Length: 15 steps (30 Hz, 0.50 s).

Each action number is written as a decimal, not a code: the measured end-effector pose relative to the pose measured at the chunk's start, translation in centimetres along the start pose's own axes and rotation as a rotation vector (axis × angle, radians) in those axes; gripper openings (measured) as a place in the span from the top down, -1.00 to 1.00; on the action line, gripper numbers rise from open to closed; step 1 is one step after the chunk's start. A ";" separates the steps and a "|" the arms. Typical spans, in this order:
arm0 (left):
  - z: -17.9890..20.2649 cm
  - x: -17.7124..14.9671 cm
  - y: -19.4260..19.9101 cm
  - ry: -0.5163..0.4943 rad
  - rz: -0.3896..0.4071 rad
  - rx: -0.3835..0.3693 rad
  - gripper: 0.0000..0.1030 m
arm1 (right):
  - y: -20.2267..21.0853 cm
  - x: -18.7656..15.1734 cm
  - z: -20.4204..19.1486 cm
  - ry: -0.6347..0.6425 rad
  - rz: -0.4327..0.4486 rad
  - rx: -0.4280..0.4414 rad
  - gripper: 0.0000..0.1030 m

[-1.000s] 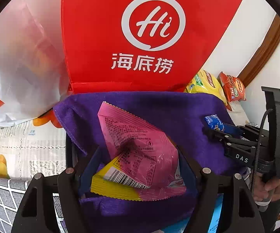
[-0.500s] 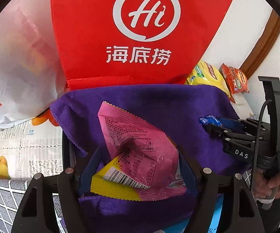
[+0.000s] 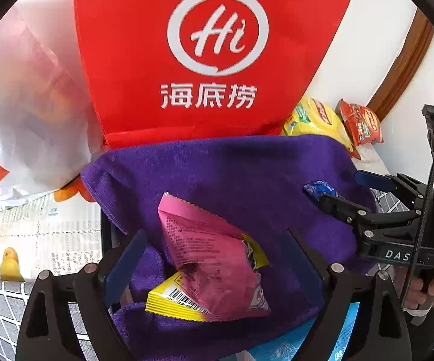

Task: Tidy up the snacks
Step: 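Open the right tool and left tool, dropping packets on the towel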

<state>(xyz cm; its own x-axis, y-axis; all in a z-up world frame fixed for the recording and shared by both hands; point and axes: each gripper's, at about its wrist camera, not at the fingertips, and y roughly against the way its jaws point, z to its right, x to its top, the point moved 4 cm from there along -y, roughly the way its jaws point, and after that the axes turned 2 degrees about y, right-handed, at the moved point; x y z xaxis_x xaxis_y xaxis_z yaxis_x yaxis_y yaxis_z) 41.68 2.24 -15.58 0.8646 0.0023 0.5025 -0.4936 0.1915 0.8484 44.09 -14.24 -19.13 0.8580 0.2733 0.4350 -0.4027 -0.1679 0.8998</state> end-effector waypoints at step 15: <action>0.9 0.4 4.4 -0.027 0.104 -0.022 -0.78 | 5.4 0.9 -0.1 -0.069 0.098 -0.071 -0.72</action>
<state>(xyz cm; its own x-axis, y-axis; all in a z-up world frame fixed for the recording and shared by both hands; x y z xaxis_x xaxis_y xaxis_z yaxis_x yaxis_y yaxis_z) 39.78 2.21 -11.53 0.8059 -0.0027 0.5920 -0.5779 0.2135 0.7877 42.64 -14.84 -13.89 0.8322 0.1931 0.5198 -0.5052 -0.1223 0.8543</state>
